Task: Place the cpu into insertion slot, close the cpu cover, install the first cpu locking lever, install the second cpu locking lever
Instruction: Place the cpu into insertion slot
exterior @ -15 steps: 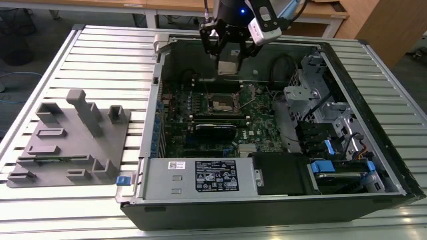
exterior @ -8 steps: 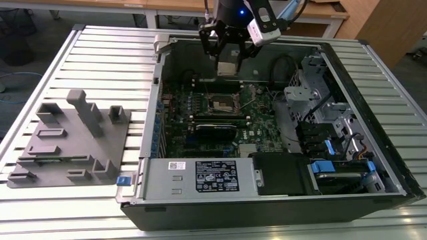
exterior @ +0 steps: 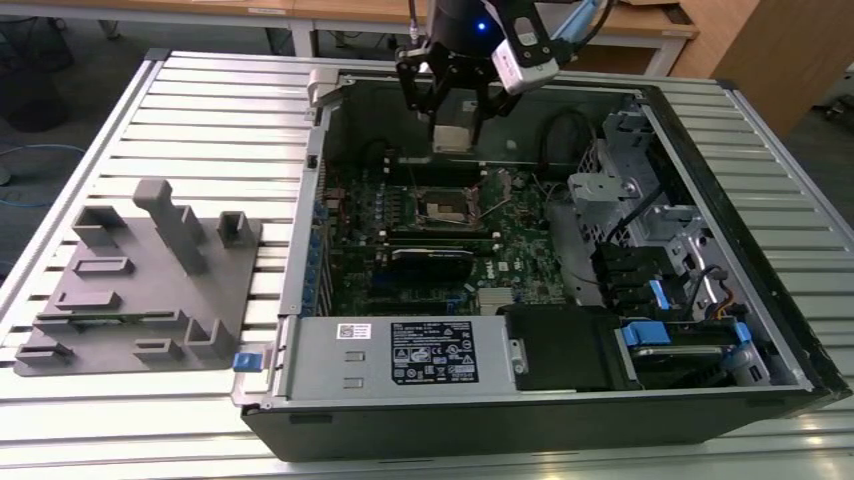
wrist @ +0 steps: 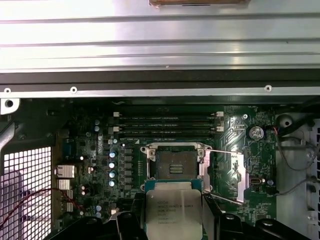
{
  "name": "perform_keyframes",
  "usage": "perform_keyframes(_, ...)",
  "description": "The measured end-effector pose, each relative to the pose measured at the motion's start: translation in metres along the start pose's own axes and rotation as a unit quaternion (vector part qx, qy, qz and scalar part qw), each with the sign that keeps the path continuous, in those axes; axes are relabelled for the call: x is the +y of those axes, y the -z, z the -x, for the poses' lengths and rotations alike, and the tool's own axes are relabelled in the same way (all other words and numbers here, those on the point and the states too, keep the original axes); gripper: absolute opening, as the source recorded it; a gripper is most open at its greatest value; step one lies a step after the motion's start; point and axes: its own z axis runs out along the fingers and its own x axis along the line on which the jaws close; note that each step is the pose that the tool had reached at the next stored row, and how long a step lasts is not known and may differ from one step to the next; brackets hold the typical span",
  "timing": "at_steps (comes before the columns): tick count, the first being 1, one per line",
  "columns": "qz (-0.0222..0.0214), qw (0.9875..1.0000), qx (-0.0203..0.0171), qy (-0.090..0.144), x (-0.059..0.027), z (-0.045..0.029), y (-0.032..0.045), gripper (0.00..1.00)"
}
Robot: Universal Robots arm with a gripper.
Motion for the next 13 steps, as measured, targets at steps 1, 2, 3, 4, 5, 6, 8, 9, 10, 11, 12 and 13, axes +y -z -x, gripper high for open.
perform_keyframes(1,0.0001,1.0000,0.0000,0.000,0.0000,-0.0001,-0.0004,0.54)
perform_keyframes(2,0.0001,1.0000,-0.0001,0.000,0.0000,-0.0002,-0.0009,0.54)
perform_keyframes(3,0.0001,1.0000,-0.0002,0.000,-0.0001,-0.0003,-0.0015,0.54)
perform_keyframes(4,0.0000,1.0000,-0.0002,0.000,-0.0001,-0.0004,-0.0022,0.54)
perform_keyframes(5,0.0000,1.0000,-0.0003,0.000,-0.0001,-0.0004,-0.0029,0.54)
perform_keyframes(6,0.0001,1.0000,-0.0004,0.000,-0.0001,-0.0004,-0.0036,0.54)
perform_keyframes(8,0.0000,1.0000,-0.0004,0.000,-0.0002,-0.0005,-0.0045,0.54)
perform_keyframes(9,-0.0001,1.0000,-0.0004,0.000,-0.0002,-0.0006,-0.0050,0.54)
perform_keyframes(10,0.0000,1.0000,-0.0004,0.000,-0.0002,-0.0006,-0.0053,0.54)
perform_keyframes(11,0.0000,1.0000,-0.0004,0.000,-0.0002,-0.0007,-0.0056,0.54)
perform_keyframes(12,0.0000,1.0000,-0.0004,0.000,-0.0002,-0.0007,-0.0059,0.54)
perform_keyframes(13,0.0000,1.0000,-0.0004,0.000,-0.0002,-0.0008,-0.0061,0.54)
